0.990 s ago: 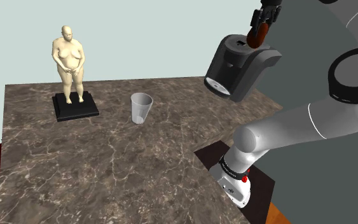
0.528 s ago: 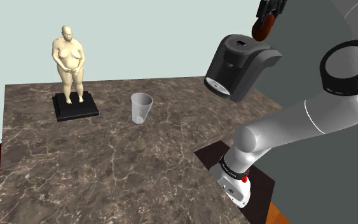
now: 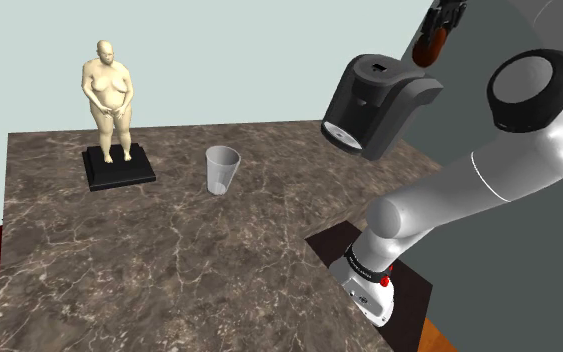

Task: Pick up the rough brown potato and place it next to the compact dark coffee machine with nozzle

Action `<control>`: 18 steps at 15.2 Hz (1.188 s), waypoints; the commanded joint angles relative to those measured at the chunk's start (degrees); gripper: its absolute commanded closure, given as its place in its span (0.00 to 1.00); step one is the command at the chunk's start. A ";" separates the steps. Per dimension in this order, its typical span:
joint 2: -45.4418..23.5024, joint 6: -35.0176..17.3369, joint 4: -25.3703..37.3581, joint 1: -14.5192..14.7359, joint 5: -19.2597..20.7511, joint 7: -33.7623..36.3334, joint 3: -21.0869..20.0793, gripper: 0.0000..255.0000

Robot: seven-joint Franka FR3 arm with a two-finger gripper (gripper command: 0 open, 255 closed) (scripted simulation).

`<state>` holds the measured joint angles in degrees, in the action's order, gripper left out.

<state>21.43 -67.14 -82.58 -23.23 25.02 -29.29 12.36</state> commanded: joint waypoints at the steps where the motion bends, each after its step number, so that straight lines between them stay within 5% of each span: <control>1: -1.23 -1.50 0.93 -0.57 0.16 -2.88 2.52 1.00; 8: -10.33 -6.05 9.42 -3.29 -2.64 -14.13 12.63 1.00; 14: -22.45 -7.93 21.30 -8.41 -11.00 -24.93 21.59 1.00; 18: -18.18 -11.99 13.13 -7.28 -8.34 -22.25 20.05 1.00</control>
<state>2.37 -78.23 -67.77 -30.67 16.17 -51.96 32.62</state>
